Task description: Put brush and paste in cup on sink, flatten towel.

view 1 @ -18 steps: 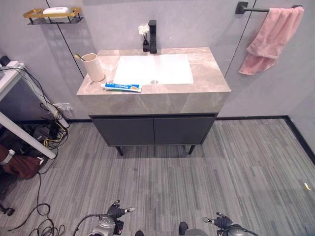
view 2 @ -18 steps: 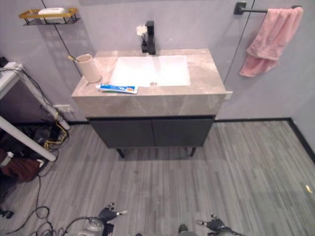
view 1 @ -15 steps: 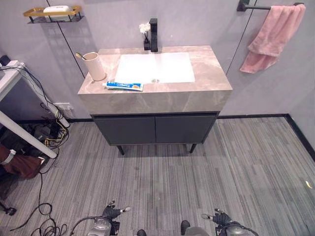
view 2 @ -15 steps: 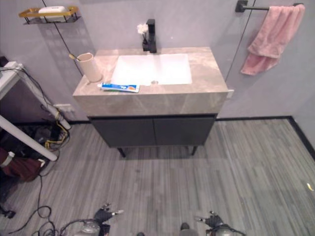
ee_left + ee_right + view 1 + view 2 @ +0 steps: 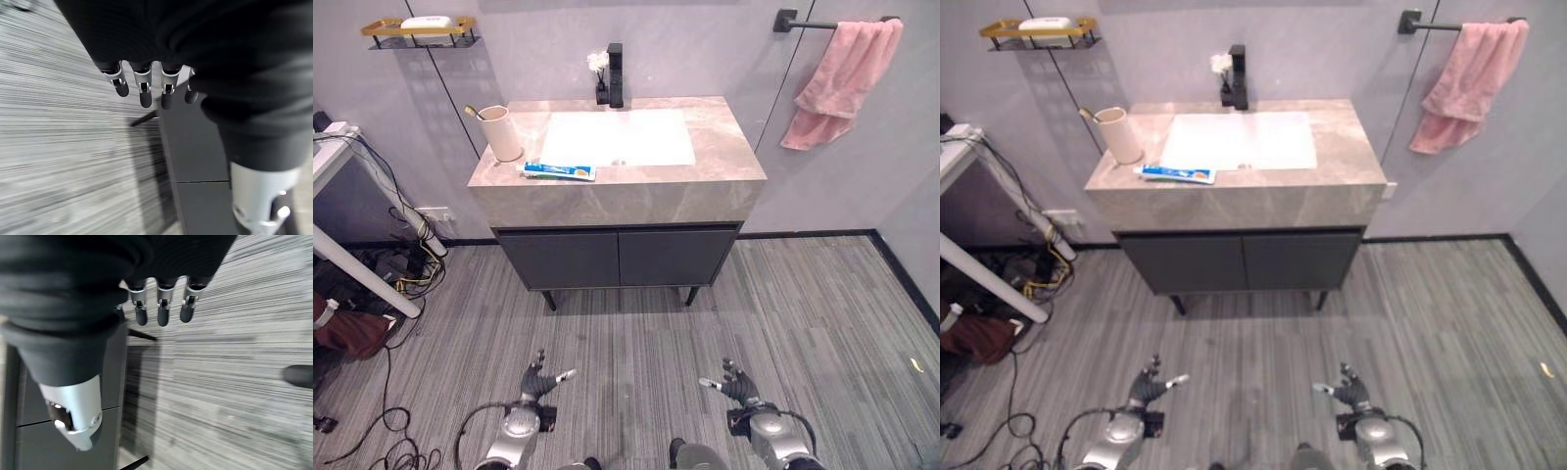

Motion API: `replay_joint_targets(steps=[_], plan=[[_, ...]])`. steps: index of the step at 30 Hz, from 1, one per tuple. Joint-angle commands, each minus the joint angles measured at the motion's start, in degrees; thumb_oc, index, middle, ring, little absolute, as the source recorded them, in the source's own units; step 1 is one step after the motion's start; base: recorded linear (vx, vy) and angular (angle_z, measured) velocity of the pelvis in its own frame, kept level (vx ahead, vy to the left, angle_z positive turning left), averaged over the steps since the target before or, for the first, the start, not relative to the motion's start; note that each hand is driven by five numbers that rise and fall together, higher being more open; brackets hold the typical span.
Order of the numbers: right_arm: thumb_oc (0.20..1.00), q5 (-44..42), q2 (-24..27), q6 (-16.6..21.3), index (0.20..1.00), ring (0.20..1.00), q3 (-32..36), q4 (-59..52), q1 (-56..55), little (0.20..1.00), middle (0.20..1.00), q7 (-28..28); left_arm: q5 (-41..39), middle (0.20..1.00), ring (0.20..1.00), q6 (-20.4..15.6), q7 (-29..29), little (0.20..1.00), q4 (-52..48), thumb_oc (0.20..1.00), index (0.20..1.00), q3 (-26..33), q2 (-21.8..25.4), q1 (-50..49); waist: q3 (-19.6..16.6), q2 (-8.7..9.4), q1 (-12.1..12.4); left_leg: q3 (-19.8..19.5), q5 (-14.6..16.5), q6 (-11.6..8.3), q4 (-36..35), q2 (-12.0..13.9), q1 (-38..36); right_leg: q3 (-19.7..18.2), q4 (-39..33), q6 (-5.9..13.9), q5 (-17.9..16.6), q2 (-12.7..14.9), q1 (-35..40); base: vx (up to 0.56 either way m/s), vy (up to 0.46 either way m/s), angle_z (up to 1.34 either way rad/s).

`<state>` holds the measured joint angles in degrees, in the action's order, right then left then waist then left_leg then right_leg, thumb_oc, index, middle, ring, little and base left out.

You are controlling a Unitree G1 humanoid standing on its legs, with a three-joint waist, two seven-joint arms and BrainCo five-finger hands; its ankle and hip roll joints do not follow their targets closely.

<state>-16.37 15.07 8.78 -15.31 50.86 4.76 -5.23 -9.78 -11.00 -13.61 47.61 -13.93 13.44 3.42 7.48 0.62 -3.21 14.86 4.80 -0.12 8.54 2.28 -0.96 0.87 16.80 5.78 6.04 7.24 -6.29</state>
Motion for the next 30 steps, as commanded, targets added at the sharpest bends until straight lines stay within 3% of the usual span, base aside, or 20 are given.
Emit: replay_joint_targets(steps=[1, 4, 7, 14, 17, 21, 22, 24, 26, 28, 30], plan=[[1.000, -4.2, 0.5, 3.8, 1.000, 1.000, -0.4, -3.1, 2.3, 1.000, 1.000, -1.4, 2.4, 1.000, 1.000, -2.6, -3.9, 1.000, -3.3, 1.000, 1.000, 0.9, 3.4, 2.6, 2.7, 1.99, 0.5, -4.9, 7.0, -2.43, 16.2, 2.6, 7.1, 0.6, 5.1, 1.11, -0.2, 1.1, -2.3, -0.14, -0.040, 0.14], [1.000, -3.1, 0.3, 3.8, 1.000, 1.000, -1.6, -3.4, 3.8, 1.000, 1.000, -2.4, 1.3, 1.000, 1.000, -2.6, -5.0, 1.000, -3.1, 1.000, 1.000, 1.1, 2.7, 3.5, 3.4, 2.18, 0.9, -5.7, 9.4, -2.17, 21.7, 3.8, 9.4, 1.0, 9.8, 0.59, 1.8, 0.7, -4.4, -0.06, -0.046, 0.15], [1.000, -3.4, -0.4, 3.5, 1.000, 1.000, -1.9, -2.2, 3.9, 1.000, 1.000, -2.9, -0.2, 1.000, 1.000, -2.5, -4.9, 1.000, -2.2, 1.000, 1.000, 1.4, 1.8, 3.5, 2.9, 2.42, 1.1, -5.9, 10.3, -1.42, 22.5, 3.9, 8.9, 1.2, 10.0, 0.52, 2.2, 0.4, -3.6, 0.05, -0.028, -0.02], [1.000, -5.7, -1.0, 3.3, 1.000, 1.000, -0.6, 1.7, 2.4, 1.000, 1.000, -2.0, 0.1, 1.000, 1.000, -2.4, -3.8, 1.000, -1.4, 1.000, 1.000, 0.9, 1.5, 1.7, 1.7, 2.88, 1.0, -6.0, 9.1, -1.44, 19.1, 2.9, 7.1, 1.5, 5.6, 1.27, 0.2, 1.0, -1.1, 0.04, 0.024, 0.04], [1.000, -13.7, -3.1, 3.2, 1.000, 1.000, 1.2, 4.1, 2.0, 1.000, 1.000, -1.3, -1.5, 1.000, 1.000, -1.9, -3.7, 1.000, -2.4, 1.000, 1.000, 1.5, 1.8, 1.3, 1.8, 2.96, 1.1, -6.2, 8.3, -1.19, 17.9, 2.0, 7.2, 1.6, 3.3, 1.41, -1.0, 1.5, -0.5, -0.01, 0.074, 0.03], [1.000, -13.6, -3.3, 3.1, 1.000, 1.000, 1.0, 3.4, 2.0, 1.000, 1.000, -1.4, -1.4, 1.000, 1.000, -1.6, -3.7, 1.000, -2.7, 1.000, 1.000, 2.0, 2.6, 1.2, 1.9, 3.00, 1.2, -6.3, 7.8, -0.72, 16.4, 0.8, 7.0, 1.1, 1.6, 2.00, -2.4, 2.2, 0.0, 0.03, 0.148, 0.04], [1.000, -16.1, -4.2, 3.0, 1.000, 1.000, 2.0, 3.9, 2.0, 1.000, 1.000, -1.7, -0.7, 1.000, 1.000, -1.3, -3.9, 1.000, -2.7, 1.000, 1.000, 1.9, 2.6, 1.2, 1.8, 2.69, 0.9, -5.7, 7.3, 0.24, 13.4, -0.9, 5.9, -0.3, 0.4, 2.97, -4.8, 3.3, 0.0, 0.04, 0.205, 0.07], [1.000, -17.1, -4.4, 2.9, 1.000, 1.000, 2.1, 2.8, 1.6, 1.000, 1.000, -1.6, -0.4, 1.000, 1.000, -1.3, -4.1, 1.000, -3.4, 1.000, 1.000, 2.1, 2.7, 0.8, 1.7, 2.63, 0.8, -5.4, 6.9, 0.65, 11.8, -1.5, 5.2, -1.0, 0.4, 3.44, -6.4, 3.7, -0.3, 0.05, 0.201, 0.02], [1.000, -20.7, -5.5, 3.2, 1.000, 1.000, 2.9, 0.5, 0.0, 1.000, 1.000, -1.4, -0.4, 1.000, 1.000, -1.0, -4.3, 1.000, -4.6, 1.000, 1.000, 2.9, 2.9, -0.2, 1.7, 2.53, 0.4, -4.8, 5.9, 1.66, 8.2, -3.1, 3.6, -2.9, 2.2, 4.11, -12.6, 5.0, -2.0, 0.05, 0.233, -0.03], [1.000, -23.0, -5.9, 3.5, 1.000, 1.000, 3.1, -3.0, -2.3, 1.000, 1.000, -1.0, 1.2, 1.000, 1.000, -0.5, -4.4, 1.000, -5.0, 1.000, 1.000, 3.2, 3.8, -1.0, 2.3, 2.02, -0.4, -4.6, 4.3, 2.58, 3.7, -4.2, 1.2, -5.5, 6.0, 3.59, -17.6, 5.6, -4.6, 0.04, 0.285, -0.09], [1.000, -25.5, -6.0, 4.0, 1.000, 1.000, 3.9, -4.9, -3.8, 1.000, 1.000, -0.5, 1.9, 1.000, 1.000, -0.2, -3.9, 1.000, -5.6, 1.000, 1.000, 3.3, 4.6, -1.8, 3.1, 1.38, -0.9, -4.7, 3.4, 3.27, 0.9, -4.5, -0.3, -6.2, 10.0, 2.72, -18.3, 4.7, -7.4, 0.03, 0.252, -0.19]])
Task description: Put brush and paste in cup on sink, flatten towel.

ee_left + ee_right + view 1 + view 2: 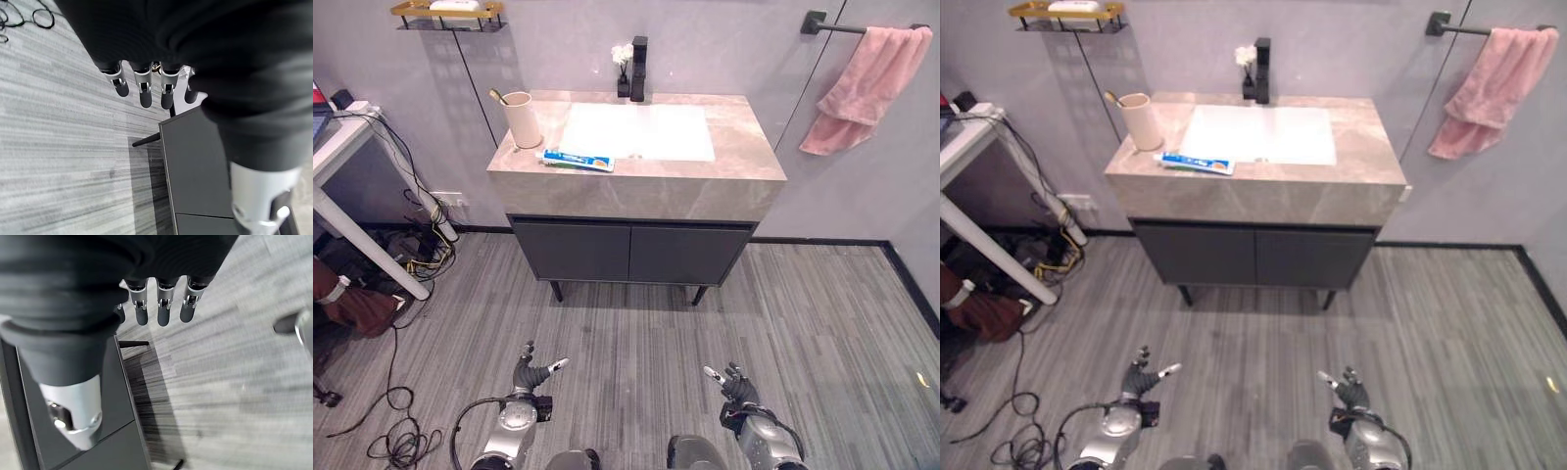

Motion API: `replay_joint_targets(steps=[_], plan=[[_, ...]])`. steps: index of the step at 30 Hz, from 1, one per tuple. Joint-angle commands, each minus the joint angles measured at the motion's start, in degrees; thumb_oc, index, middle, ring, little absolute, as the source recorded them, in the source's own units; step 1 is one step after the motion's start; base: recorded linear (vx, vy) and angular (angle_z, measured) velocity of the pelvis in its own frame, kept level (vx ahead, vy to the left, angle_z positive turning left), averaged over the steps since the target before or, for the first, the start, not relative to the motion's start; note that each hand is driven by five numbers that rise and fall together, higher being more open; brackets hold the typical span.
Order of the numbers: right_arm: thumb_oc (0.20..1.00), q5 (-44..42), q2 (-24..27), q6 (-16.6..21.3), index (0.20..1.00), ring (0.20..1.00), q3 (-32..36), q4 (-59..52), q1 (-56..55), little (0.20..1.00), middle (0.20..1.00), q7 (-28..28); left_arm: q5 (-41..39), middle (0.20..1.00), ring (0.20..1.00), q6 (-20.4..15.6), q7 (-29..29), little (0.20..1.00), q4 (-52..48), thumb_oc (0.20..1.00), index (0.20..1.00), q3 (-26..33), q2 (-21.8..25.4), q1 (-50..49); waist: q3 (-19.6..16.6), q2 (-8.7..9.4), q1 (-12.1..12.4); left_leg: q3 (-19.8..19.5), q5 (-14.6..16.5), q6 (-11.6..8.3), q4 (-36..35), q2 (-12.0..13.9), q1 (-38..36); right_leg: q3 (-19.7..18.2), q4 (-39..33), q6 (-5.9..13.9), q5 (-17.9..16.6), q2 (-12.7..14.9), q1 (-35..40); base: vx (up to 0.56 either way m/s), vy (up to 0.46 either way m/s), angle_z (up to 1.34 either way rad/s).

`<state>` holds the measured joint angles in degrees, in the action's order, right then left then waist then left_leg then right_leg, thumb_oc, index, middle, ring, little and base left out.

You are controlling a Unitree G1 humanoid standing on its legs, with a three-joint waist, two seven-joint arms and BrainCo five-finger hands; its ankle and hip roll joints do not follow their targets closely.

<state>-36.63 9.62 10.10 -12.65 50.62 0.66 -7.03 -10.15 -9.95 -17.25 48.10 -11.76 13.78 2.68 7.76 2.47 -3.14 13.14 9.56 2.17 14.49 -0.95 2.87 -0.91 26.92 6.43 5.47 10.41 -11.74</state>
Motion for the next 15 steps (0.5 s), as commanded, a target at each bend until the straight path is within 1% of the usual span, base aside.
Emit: replay_joint_targets(steps=[1, 2, 3, 4, 5, 6, 7, 8, 9, 10, 12, 14, 15], plan=[[1.000, -7.7, -0.9, 2.9, 1.000, 1.000, 1.9, -5.3, -0.5, 1.000, 1.000, 1.7, 2.8, 1.000, 1.000, -0.8, 0.2, 1.000, -6.5, 1.000, 1.000, 1.2, 4.5, -1.6, 3.1, -0.97, -1.3, -3.2, -1.4, 1.07, -5.7, -1.2, -4.5, -4.1, 1.4, 2.14, -16.4, 0.6, -3.1, 0.09, 0.203, -0.21], [1.000, -9.0, -1.2, 3.2, 1.000, 1.000, 2.8, -6.4, -1.3, 1.000, 1.000, 1.5, 4.0, 1.000, 1.000, -0.2, 0.3, 1.000, -6.8, 1.000, 1.000, 1.0, 4.7, -2.2, 3.1, -1.20, -2.4, -3.7, -1.5, 1.11, -6.7, -1.6, -5.5, -4.7, 1.3, 1.94, -14.0, -2.4, -3.8, 0.11, 0.173, -0.11], [1.000, -7.8, -1.1, 3.1, 1.000, 1.000, 2.7, -6.7, -1.5, 1.000, 1.000, 1.3, 4.2, 1.000, 1.000, -0.2, 0.1, 1.000, -6.8, 1.000, 1.000, 1.3, 4.7, -2.2, 2.9, -1.20, -2.6, -3.6, -1.6, 1.19, -7.2, -1.9, -5.7, -4.7, 0.7, 1.98, -13.7, -3.4, -4.8, 0.09, 0.110, 0.00], [1.000, -7.8, -1.1, 3.1, 1.000, 1.000, 2.7, -6.7, -1.5, 1.000, 1.000, 1.3, 4.2, 1.000, 1.000, -0.2, 0.1, 1.000, -6.9, 1.000, 1.000, 1.3, 4.7, -2.3, 2.9, -1.21, -2.6, -3.6, -1.5, 1.18, -7.2, -1.9, -5.7, -4.7, 0.7, 1.97, -13.6, -3.4, -4.8, 0.05, 0.086, 0.03], [1.000, -4.9, -0.5, 2.8, 1.000, 1.000, 1.8, -6.6, -1.2, 1.000, 1.000, 0.5, 4.1, 1.000, 1.000, -0.4, -0.4, 1.000, -6.2, 1.000, 1.000, 2.1, 4.9, -2.0, 2.8, -0.92, -2.5, -2.5, -1.4, 1.40, -8.1, -2.1, -6.3, -2.8, -1.0, 2.10, -13.4, -3.2, -5.6, 0.11, 0.069, -0.06], [1.000, -2.2, 0.3, 2.3, 1.000, 1.000, 1.1, -5.5, -0.2, 1.000, 1.000, -0.1, 3.1, 1.000, 1.000, -0.8, -0.9, 1.000, -6.2, 1.000, 1.000, 2.5, 4.4, -2.1, 2.8, -0.61, -2.2, -2.4, -1.0, 1.26, -9.0, -2.8, -6.6, 1.6, -7.2, 2.83, -14.6, -1.4, -6.9, 0.11, 0.069, -0.14], [1.000, -2.2, 0.3, 2.3, 1.000, 1.000, 1.1, -5.5, -0.2, 1.000, 1.000, -0.1, 3.1, 1.000, 1.000, -0.8, -0.9, 1.000, -6.2, 1.000, 1.000, 2.5, 4.4, -2.1, 2.8, -0.62, -2.2, -2.5, -1.0, 1.26, -9.0, -2.8, -6.6, 1.7, -7.2, 2.83, -14.6, -1.4, -6.9, 0.24, 0.033, -0.24], [1.000, -1.3, 0.6, 2.2, 1.000, 1.000, 0.5, -5.8, 0.4, 1.000, 1.000, 0.0, 3.4, 1.000, 1.000, -0.8, -1.0, 1.000, -5.4, 1.000, 1.000, 2.2, 4.3, -1.5, 3.3, -0.29, -3.3, -3.4, -0.4, 0.98, -9.3, -3.7, -7.6, -0.4, -12.3, 3.76, -15.2, -3.9, -8.3, 0.24, 0.013, -0.20], [1.000, -1.3, 0.6, 2.3, 1.000, 1.000, 0.4, -5.2, 0.7, 1.000, 1.000, 0.0, 3.8, 1.000, 1.000, -0.7, -0.7, 1.000, -4.8, 1.000, 1.000, 1.7, 3.9, -0.9, 3.2, 0.31, -3.7, -3.7, -0.1, 0.87, -9.4, -4.5, -8.0, -1.4, -16.3, 4.27, -16.0, -4.6, -8.6, 0.31, 0.014, -0.03], [1.000, -1.2, 0.6, 2.3, 1.000, 1.000, 0.4, -5.0, 0.7, 1.000, 1.000, -0.1, 3.9, 1.000, 1.000, -0.8, -0.5, 1.000, -4.6, 1.000, 1.000, 1.3, 3.7, -0.9, 3.3, 0.30, -3.8, -4.0, 0.3, 0.75, -9.8, -4.6, -8.8, -1.1, -19.1, 4.44, -16.5, -4.8, -7.6, 0.25, 0.005, 0.18], [1.000, 1.0, 1.0, 1.9, 1.000, 1.000, -0.1, -5.3, 0.7, 1.000, 1.000, -0.4, 4.9, 1.000, 1.000, -0.9, -0.4, 1.000, -4.4, 1.000, 1.000, 0.6, 3.5, -1.0, 3.1, 0.54, -3.7, -4.2, 0.9, 0.55, -10.4, -5.1, -9.8, 1.6, -22.7, 4.61, -17.5, -4.5, -7.9, 0.25, -0.007, 0.36], [1.000, 3.0, 1.3, 1.5, 1.000, 1.000, -0.4, -4.7, 0.8, 1.000, 1.000, -0.7, 5.2, 1.000, 1.000, -0.7, -0.1, 1.000, -4.1, 1.000, 1.000, 0.1, 3.0, -1.2, 2.7, 0.49, -3.6, -4.7, 1.1, 0.29, -10.8, -5.4, -11.1, 4.4, -22.5, 4.47, -17.6, -4.8, -7.5, 0.28, -0.045, 0.25], [1.000, 3.2, 1.5, 1.3, 1.000, 1.000, -0.4, -4.6, 0.6, 1.000, 1.000, -0.7, 5.2, 1.000, 1.000, -0.5, 0.0, 1.000, -3.4, 1.000, 1.000, -0.3, 2.7, -1.3, 2.0, 0.23, -3.7, -5.3, 1.0, -0.29, -10.9, -5.1, -12.2, 5.1, -22.2, 3.90, -16.7, -5.2, -6.5, 0.29, -0.059, 0.15]])
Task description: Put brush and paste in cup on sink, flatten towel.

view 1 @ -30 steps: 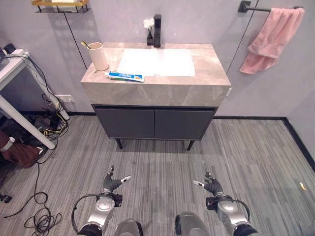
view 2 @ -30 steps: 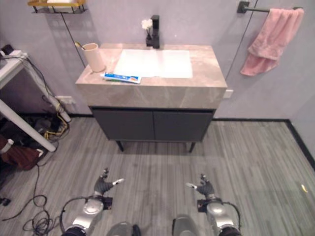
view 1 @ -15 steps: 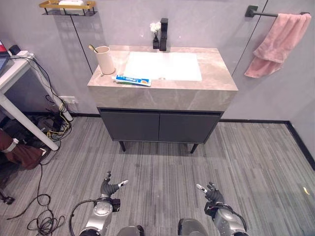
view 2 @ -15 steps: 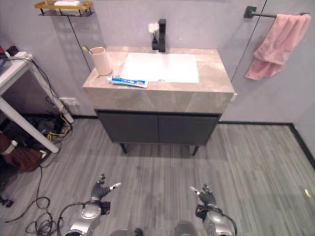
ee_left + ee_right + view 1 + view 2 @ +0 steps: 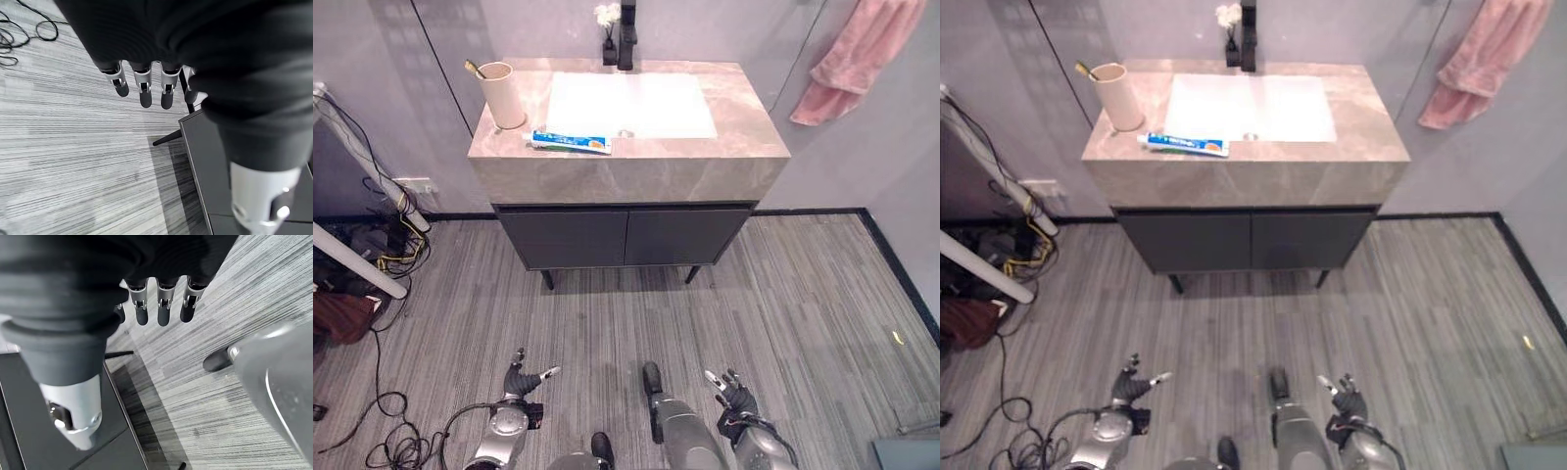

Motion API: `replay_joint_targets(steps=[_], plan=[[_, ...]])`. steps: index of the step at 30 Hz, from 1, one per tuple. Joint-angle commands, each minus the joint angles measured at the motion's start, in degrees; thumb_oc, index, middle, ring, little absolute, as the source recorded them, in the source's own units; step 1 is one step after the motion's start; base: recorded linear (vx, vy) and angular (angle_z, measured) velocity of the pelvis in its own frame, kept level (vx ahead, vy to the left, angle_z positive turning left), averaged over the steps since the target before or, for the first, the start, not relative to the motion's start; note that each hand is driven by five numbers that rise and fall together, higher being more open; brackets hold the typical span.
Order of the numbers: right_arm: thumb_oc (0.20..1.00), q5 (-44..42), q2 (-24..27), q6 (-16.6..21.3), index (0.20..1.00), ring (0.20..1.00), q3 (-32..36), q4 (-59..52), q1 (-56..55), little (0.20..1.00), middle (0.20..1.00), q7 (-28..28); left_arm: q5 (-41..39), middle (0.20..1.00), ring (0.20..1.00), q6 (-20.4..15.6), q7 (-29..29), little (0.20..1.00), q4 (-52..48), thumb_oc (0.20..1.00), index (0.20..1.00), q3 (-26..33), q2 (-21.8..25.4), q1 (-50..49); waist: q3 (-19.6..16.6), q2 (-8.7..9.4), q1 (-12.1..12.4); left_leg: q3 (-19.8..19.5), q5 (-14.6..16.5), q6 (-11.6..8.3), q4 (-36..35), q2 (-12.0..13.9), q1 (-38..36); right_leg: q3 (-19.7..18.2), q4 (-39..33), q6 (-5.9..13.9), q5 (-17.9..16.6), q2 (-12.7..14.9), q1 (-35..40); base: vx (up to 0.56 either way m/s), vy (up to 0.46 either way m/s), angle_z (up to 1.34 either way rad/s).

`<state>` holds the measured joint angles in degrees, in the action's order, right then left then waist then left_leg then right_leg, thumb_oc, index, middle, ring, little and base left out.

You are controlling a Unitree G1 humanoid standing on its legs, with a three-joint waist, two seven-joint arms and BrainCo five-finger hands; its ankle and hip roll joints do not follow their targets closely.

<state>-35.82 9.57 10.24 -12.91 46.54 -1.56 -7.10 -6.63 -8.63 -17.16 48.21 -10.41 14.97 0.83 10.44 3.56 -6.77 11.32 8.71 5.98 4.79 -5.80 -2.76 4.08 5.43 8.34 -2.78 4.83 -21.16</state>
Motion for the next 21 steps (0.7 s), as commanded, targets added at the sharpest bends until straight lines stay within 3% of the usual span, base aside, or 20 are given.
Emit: replay_joint_targets(steps=[1, 6, 7, 9, 10, 11, 13, 14, 15, 17, 19, 21], plan=[[1.000, 2.4, 1.7, 1.1, 1.000, 1.000, -0.1, -0.5, 2.7, 1.000, 1.000, -0.8, 1.5, 1.000, 1.000, -1.9, 0.0, 1.000, -3.3, 1.000, 1.000, -1.7, 1.2, 0.3, -1.1, -1.03, -0.1, -3.7, 2.5, -4.09, -1.4, -0.3, -7.1, 0.5, -0.4, 1.76, -8.3, 0.4, 3.2, 0.32, -0.087, 0.24], [1.000, 3.2, 3.4, 1.2, 1.000, 1.000, 0.7, 0.9, 3.0, 1.000, 1.000, -0.9, 1.0, 1.000, 1.000, -1.8, -0.1, 1.000, -0.8, 1.000, 1.000, -1.8, 0.1, 0.4, -3.3, -3.21, -0.6, -6.3, 0.5, -7.10, 2.1, 2.6, -8.6, 0.7, 3.1, -0.93, -4.5, -2.8, 4.6, 0.33, -0.127, 0.36], [1.000, 3.7, 3.8, 1.3, 1.000, 1.000, 0.6, 1.6, 3.4, 1.000, 1.000, -1.0, 1.4, 1.000, 1.000, -1.6, -0.2, 1.000, -0.1, 1.000, 1.000, -2.1, 0.1, 0.6, -3.5, -3.49, -0.5, -6.3, -1.6, -8.47, 5.7, 3.2, -7.5, 0.8, 2.7, -1.68, -3.9, -3.4, 5.6, 0.33, -0.182, 0.03], [1.000, 4.9, 5.0, 1.5, 1.000, 1.000, 0.3, 0.6, 4.0, 1.000, 1.000, -1.7, 1.3, 1.000, 1.000, -1.6, -0.8, 1.000, 1.2, 1.000, 1.000, -2.3, -0.2, 1.7, -2.9, -3.06, -0.1, -6.2, -9.1, -12.24, 18.9, 4.4, -1.1, 0.7, 1.1, -3.22, -3.0, -3.4, 8.5, 0.26, -0.203, 0.09], [1.000, 5.1, 5.6, 1.9, 1.000, 1.000, 0.0, 0.1, 4.6, 1.000, 1.000, -2.0, 0.3, 1.000, 1.000, -1.7, -1.3, 1.000, 1.5, 1.000, 1.000, -2.5, -0.5, 2.9, -1.9, -2.40, -0.1, -4.9, -12.6, -13.97, 26.0, 6.3, 2.3, 0.9, 0.2, -4.13, -2.8, -3.0, 10.0, 0.20, -0.229, -0.04], [1.000, 5.5, 6.2, 1.9, 1.000, 1.000, -0.2, -0.2, 4.6, 1.000, 1.000, -2.2, -0.4, 1.000, 1.000, -2.0, -1.3, 1.000, 1.6, 1.000, 1.000, -2.7, -0.5, 3.7, -1.2, -1.40, 0.4, -3.7, -14.6, -14.38, 29.4, 7.2, 4.9, 1.1, -0.1, -5.08, -1.8, -2.4, 11.1, 0.24, -0.275, -0.12], [1.000, 6.8, 6.9, 1.6, 1.000, 1.000, -0.8, 1.3, 5.2, 1.000, 1.000, -2.9, -0.6, 1.000, 1.000, -2.1, -1.6, 1.000, 2.0, 1.000, 1.000, -3.6, -0.5, 4.8, -0.1, -0.68, 1.3, -1.8, -14.9, -14.39, 32.4, 9.0, 8.4, 1.6, -1.1, -6.08, -0.3, -2.4, 13.4, 0.14, -0.144, 0.01], [1.000, 6.8, 6.9, 1.6, 1.000, 1.000, -0.8, 1.3, 5.2, 1.000, 1.000, -2.9, -0.6, 1.000, 1.000, -2.1, -1.6, 1.000, 2.0, 1.000, 1.000, -3.6, -0.5, 4.8, -0.1, -0.71, 1.3, -1.8, -14.8, -14.39, 32.4, 9.0, 8.4, 1.6, -1.1, -6.09, -0.3, -2.4, 13.4, 0.17, -0.061, 0.19], [1.000, 8.0, 7.4, 1.4, 1.000, 1.000, -0.7, 2.0, 5.2, 1.000, 1.000, -3.4, -0.5, 1.000, 1.000, -2.1, -1.9, 1.000, 2.1, 1.000, 1.000, -3.9, -0.9, 5.1, 0.2, -0.23, 1.9, 1.3, -13.1, -13.44, 29.4, 11.6, 12.4, 2.4, -3.0, -5.65, 0.2, -1.6, 15.9, 0.25, -0.063, 0.15], [1.000, 7.6, 7.5, 1.7, 1.000, 1.000, -0.2, 2.0, 4.5, 1.000, 1.000, -3.3, -0.1, 1.000, 1.000, -2.4, -2.0, 1.000, 2.1, 1.000, 1.000, -3.8, -0.8, 4.7, 0.0, -0.35, 2.4, 2.1, -11.2, -12.52, 23.3, 12.3, 15.2, 2.1, -4.5, -5.00, 0.8, -1.4, 17.6, 0.34, 0.004, 0.21], [1.000, 7.2, 7.6, 2.1, 1.000, 1.000, 0.0, 1.3, 3.6, 1.000, 1.000, -2.4, 0.4, 1.000, 1.000, -2.6, -2.1, 1.000, 1.8, 1.000, 1.000, -3.7, -0.5, 3.4, -0.5, -0.71, 3.1, 0.8, -10.2, -11.29, 13.5, 11.2, 16.3, 1.4, -5.2, -4.05, 1.4, -1.0, 18.7, 0.34, 0.140, 0.18], [1.000, 8.1, 8.0, 1.9, 1.000, 1.000, 0.1, 1.9, 3.1, 1.000, 1.000, -1.6, 1.4, 1.000, 1.000, -2.6, -1.4, 1.000, 1.9, 1.000, 1.000, -3.8, -0.2, 2.2, -0.6, -1.92, 4.1, -2.9, -12.5, -11.38, 4.4, 10.1, 16.5, -0.1, -6.1, -3.55, 2.2, -1.4, 20.3, 0.36, 0.194, -0.28]])
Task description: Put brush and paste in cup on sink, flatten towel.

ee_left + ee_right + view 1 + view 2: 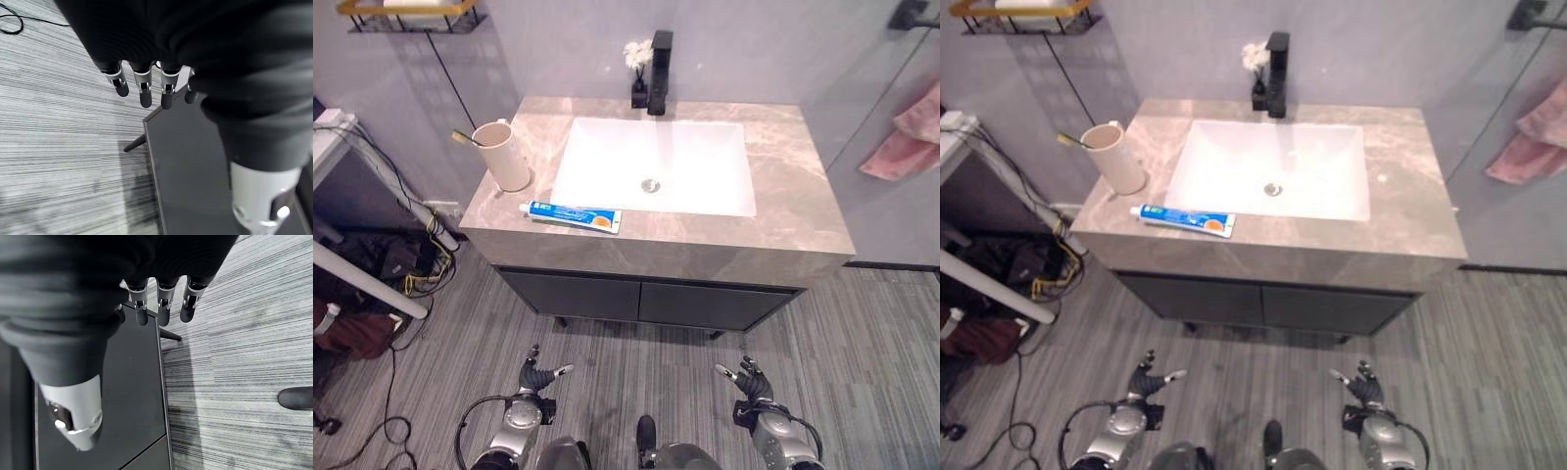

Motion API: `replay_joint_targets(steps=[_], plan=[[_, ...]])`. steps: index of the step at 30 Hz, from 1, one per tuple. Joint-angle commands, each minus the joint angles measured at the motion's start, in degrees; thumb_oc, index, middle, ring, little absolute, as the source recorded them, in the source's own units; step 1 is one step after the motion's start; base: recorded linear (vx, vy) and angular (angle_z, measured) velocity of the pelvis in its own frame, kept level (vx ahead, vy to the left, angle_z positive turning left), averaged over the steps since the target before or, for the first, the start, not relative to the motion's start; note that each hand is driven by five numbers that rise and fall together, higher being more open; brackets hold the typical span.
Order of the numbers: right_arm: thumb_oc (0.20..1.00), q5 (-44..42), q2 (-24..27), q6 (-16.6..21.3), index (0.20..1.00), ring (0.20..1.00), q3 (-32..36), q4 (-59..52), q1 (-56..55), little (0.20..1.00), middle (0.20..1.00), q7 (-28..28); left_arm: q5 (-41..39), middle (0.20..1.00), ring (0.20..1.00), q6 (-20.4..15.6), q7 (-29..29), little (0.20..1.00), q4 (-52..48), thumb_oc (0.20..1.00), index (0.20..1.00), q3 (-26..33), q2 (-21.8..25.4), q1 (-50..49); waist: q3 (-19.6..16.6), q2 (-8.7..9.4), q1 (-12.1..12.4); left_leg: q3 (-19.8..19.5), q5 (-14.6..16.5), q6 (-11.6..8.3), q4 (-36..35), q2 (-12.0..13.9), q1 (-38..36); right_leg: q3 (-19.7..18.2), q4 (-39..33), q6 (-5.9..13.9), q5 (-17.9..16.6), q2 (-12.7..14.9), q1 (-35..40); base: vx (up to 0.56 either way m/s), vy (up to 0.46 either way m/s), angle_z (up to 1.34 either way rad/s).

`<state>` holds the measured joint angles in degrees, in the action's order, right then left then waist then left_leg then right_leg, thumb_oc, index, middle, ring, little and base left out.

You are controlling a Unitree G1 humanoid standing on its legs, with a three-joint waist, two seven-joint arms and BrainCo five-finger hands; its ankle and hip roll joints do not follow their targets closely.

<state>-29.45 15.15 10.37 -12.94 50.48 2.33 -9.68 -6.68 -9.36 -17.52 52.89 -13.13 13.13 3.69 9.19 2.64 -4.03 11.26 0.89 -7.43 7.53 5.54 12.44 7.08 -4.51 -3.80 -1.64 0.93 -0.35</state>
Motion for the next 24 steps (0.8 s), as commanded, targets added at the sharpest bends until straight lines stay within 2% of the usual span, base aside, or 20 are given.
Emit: replay_joint_targets(steps=[1, 2, 3, 4, 6, 8, 11, 13, 15, 16, 17, 18, 19, 20, 21, 24], plan=[[1.000, 2.3, 2.7, 1.8, 1.000, 1.000, 0.5, -1.3, -0.7, 1.000, 1.000, 0.9, 3.6, 1.000, 1.000, -1.6, -0.7, 1.000, -2.5, 1.000, 1.000, -1.7, 2.0, -1.1, 0.6, -1.77, 2.0, -6.1, -7.3, 1.65, -2.1, -1.8, 2.1, -4.3, 3.8, 8.81, 1.9, 2.0, 0.4, 0.34, 0.186, -0.71], [1.000, 2.4, 3.0, 1.9, 1.000, 1.000, 1.1, -1.3, -0.7, 1.000, 1.000, 1.0, 4.3, 1.000, 1.000, -1.6, -0.5, 1.000, -2.8, 1.000, 1.000, -2.0, 2.4, -1.4, 0.7, -2.17, 2.3, -7.2, -7.9, 1.49, -2.8, -2.0, 2.1, -5.1, 4.4, 8.83, 2.4, 1.9, 0.8, 0.40, 0.223, -0.82], [1.000, 0.8, 3.0, 2.4, 1.000, 1.000, 3.3, -0.7, -0.2, 1.000, 1.000, 0.5, 8.2, 1.000, 1.000, -1.3, 0.2, 1.000, -2.4, 1.000, 1.000, -3.4, 3.7, -1.3, 0.8, -2.53, 2.0, -7.8, -7.1, 2.01, -1.9, -2.4, 1.7, -6.2, 5.6, 9.07, 3.9, 2.0, 1.4, 0.32, 0.185, -0.94], [1.000, 1.1, 3.1, 2.4, 1.000, 1.000, 3.4, -0.7, -0.2, 1.000, 1.000, 0.7, 8.2, 1.000, 1.000, -1.4, 0.6, 1.000, -1.8, 1.000, 1.000, -3.3, 4.1, -1.5, 0.5, -2.71, 2.1, -7.5, -6.7, 2.36, -2.5, -2.4, 1.0, -7.0, 6.4, 9.04, 4.2, 2.0, 1.3, 0.31, 0.209, -0.71], [1.000, 0.5, 3.5, 3.0, 1.000, 1.000, 4.9, 1.2, 1.0, 1.000, 1.000, 0.7, 10.7, 1.000, 1.000, -1.8, 0.8, 1.000, 0.8, 1.000, 1.000, -4.1, 5.2, -0.8, 0.3, -2.29, 2.3, -7.8, -4.9, 3.35, -0.1, -4.2, 0.8, -8.9, 8.5, 9.60, 5.1, 2.8, 1.3, 0.28, 0.207, -0.70], [1.000, -1.0, 3.2, 3.7, 1.000, 1.000, 6.8, 1.3, 1.5, 1.000, 1.000, 0.7, 10.3, 1.000, 1.000, -1.9, 0.5, 1.000, 4.4, 1.000, 1.000, -3.6, 5.4, -0.2, -0.5, -2.07, 2.3, -6.3, -3.2, 4.64, 0.3, -4.9, 0.0, -10.5, 11.1, 10.39, 5.4, 3.7, 1.1, 0.29, 0.212, -0.81], [1.000, -3.2, 2.5, 4.3, 1.000, 1.000, 8.6, 2.7, 1.9, 1.000, 1.000, 1.7, 10.2, 1.000, 1.000, -1.3, 1.3, 1.000, 9.1, 1.000, 1.000, -3.8, 4.6, 0.0, -0.6, -1.85, 2.3, -3.9, -1.1, 6.37, -0.1, -5.6, -2.3, -11.9, 15.7, 12.20, 3.7, 4.6, -0.6, 0.21, 0.186, -0.26], [1.000, -2.6, 2.6, 4.0, 1.000, 1.000, 8.4, 3.1, 2.6, 1.000, 1.000, 2.0, 11.6, 1.000, 1.000, -0.8, 1.7, 1.000, 11.9, 1.000, 1.000, -4.9, 3.8, 0.3, -0.5, -2.14, 2.1, -2.7, -0.4, 7.20, -0.8, -5.6, -3.9, -12.1, 21.3, 13.97, -0.9, 5.0, -4.1, 0.17, 0.169, -0.53], [1.000, -2.4, 2.4, 3.8, 1.000, 1.000, 8.1, 4.0, 3.4, 1.000, 1.000, 2.3, 11.0, 1.000, 1.000, -0.4, 2.7, 1.000, 15.0, 1.000, 1.000, -5.2, 2.6, 0.4, 0.3, -3.02, 1.7, -1.9, 0.0, 7.56, -2.2, -4.9, -6.4, -11.0, 26.0, 14.16, -1.7, 4.3, -7.7, 0.12, 0.145, -0.58], [1.000, -2.4, 2.4, 3.8, 1.000, 1.000, 8.1, 4.0, 3.4, 1.000, 1.000, 2.3, 11.0, 1.000, 1.000, -0.4, 2.7, 1.000, 15.0, 1.000, 1.000, -5.2, 2.6, 0.4, 0.3, -3.02, 1.7, -1.9, 0.0, 7.56, -2.2, -4.9, -6.4, -11.0, 26.0, 14.16, -1.7, 4.3, -7.7, 0.17, 0.119, -0.19], [1.000, -1.2, 2.2, 3.2, 1.000, 1.000, 7.2, 5.2, 3.9, 1.000, 1.000, 2.3, 10.3, 1.000, 1.000, 0.0, 4.2, 1.000, 17.4, 1.000, 1.000, -5.1, 1.6, -0.2, 0.1, -3.26, 1.6, -1.1, 0.8, 7.49, -2.8, -4.9, -8.1, -8.0, 23.4, 13.79, -1.1, 4.8, -9.5, 0.19, 0.065, -0.17], [1.000, -0.7, 2.1, 2.9, 1.000, 1.000, 6.8, 6.1, 4.1, 1.000, 1.000, 2.6, 9.0, 1.000, 1.000, 0.3, 5.8, 1.000, 19.0, 1.000, 1.000, -4.6, 1.0, -0.7, -0.3, -3.26, 1.5, -0.8, 0.9, 7.11, -3.1, -4.9, -9.2, -6.9, 19.2, 13.52, -0.4, 5.0, -10.1, 0.28, 0.025, -0.18], [1.000, -0.5, 1.9, 2.7, 1.000, 1.000, 6.2, 7.5, 4.2, 1.000, 1.000, 3.3, 8.8, 1.000, 1.000, 0.0, 6.1, 1.000, 19.0, 1.000, 1.000, -4.3, 1.0, -0.7, -0.2, -2.89, 1.2, -1.4, 1.6, 6.82, -2.8, -5.3, -10.0, -5.8, 12.9, 13.34, -1.5, 5.8, -10.2, 0.20, -0.074, -0.24], [1.000, 0.2, 1.6, 2.2, 1.000, 1.000, 5.8, 8.3, 3.9, 1.000, 1.000, 3.5, 10.9, 1.000, 1.000, 0.0, 6.2, 1.000, 19.0, 1.000, 1.000, -4.9, 1.3, -0.3, -0.3, -2.35, 1.2, -2.0, 2.0, 6.70, -2.0, -5.8, -9.8, -6.9, 12.1, 13.50, -2.2, 5.9, -9.1, 0.16, -0.125, -0.23], [1.000, 1.6, 1.1, 2.0, 1.000, 1.000, 4.5, 11.2, 3.7, 1.000, 1.000, 3.9, 12.4, 1.000, 1.000, -0.5, 6.0, 1.000, 18.3, 1.000, 1.000, -6.6, 1.1, -0.9, -0.1, -1.95, 1.7, -2.0, 0.7, 6.06, -0.8, -5.3, -9.5, -8.0, 10.2, 13.87, -4.0, 6.2, -7.4, 0.08, -0.086, 0.00], [1.000, 3.5, 1.1, 1.4, 1.000, 1.000, 3.6, 13.8, 3.0, 1.000, 1.000, 4.0, 11.2, 1.000, 1.000, -0.9, 6.0, 1.000, 18.5, 1.000, 1.000, -5.3, 0.8, -2.3, -0.9, -1.92, 2.8, -3.0, -0.7, 5.13, -2.2, -5.2, -9.4, -6.2, 6.0, 13.24, -3.6, 6.3, -4.9, 0.04, -0.099, 0.58]])
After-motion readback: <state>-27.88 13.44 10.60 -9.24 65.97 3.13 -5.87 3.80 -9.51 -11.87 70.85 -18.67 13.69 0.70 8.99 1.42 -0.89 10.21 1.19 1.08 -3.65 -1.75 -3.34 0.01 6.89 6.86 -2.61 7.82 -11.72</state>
